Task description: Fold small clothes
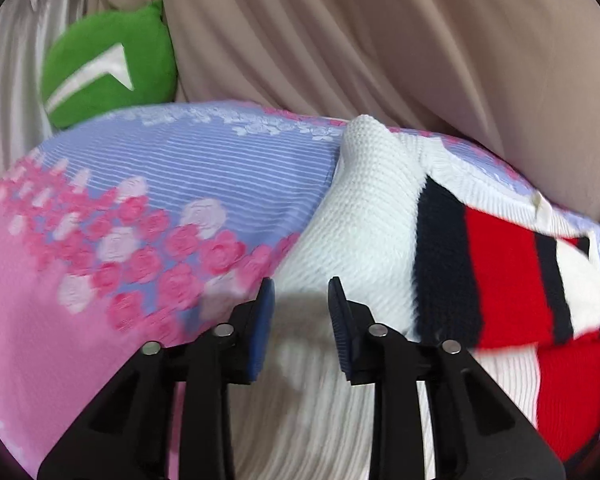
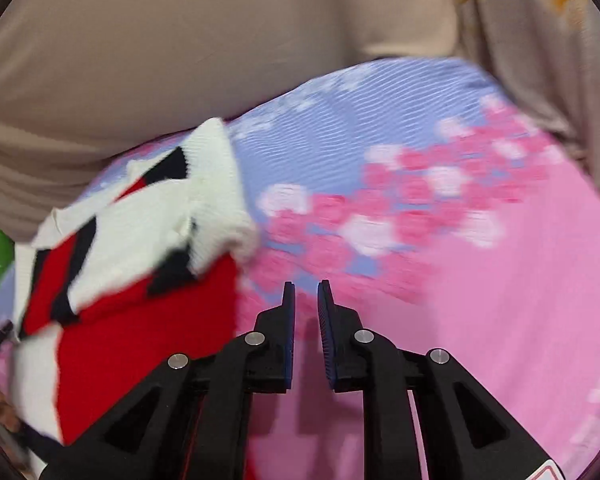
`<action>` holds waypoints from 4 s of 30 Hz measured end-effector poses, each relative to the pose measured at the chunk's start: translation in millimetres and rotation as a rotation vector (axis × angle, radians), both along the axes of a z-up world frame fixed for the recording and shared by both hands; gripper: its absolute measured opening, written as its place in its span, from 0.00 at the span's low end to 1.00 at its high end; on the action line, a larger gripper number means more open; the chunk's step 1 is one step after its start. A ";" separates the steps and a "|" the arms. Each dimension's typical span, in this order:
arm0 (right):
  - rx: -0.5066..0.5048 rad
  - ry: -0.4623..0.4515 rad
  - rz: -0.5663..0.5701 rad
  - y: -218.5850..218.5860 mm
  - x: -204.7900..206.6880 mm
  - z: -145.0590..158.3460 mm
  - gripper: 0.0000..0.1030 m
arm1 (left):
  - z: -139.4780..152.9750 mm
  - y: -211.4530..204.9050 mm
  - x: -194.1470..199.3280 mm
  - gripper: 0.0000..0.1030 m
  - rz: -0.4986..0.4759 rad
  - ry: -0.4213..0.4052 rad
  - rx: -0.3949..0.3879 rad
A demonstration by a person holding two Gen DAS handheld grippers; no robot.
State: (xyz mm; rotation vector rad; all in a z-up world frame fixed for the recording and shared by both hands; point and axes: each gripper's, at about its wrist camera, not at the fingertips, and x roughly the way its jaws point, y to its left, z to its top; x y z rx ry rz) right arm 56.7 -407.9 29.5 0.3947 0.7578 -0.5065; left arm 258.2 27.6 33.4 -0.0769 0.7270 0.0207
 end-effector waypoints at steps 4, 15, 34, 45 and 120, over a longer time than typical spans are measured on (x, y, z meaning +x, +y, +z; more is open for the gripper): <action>0.008 0.014 0.056 34.4 -72.6 1.9 0.17 | 0.3 18.4 -46.4 0.43 -0.061 0.025 0.014; 0.210 -0.067 0.220 128.8 -190.2 -32.3 0.52 | -23.0 73.5 -201.5 0.81 -0.174 0.184 -0.164; 0.262 -0.193 0.211 170.6 -138.7 -25.7 0.08 | -15.5 59.0 -215.0 0.07 -0.220 0.133 -0.375; 0.025 -0.636 0.273 198.5 -258.6 74.7 0.07 | 85.2 115.3 -333.9 0.05 -0.374 -0.172 -0.491; 0.038 -0.192 -0.012 130.1 -229.5 22.0 0.22 | 8.5 112.5 -262.0 0.28 -0.212 0.088 -0.208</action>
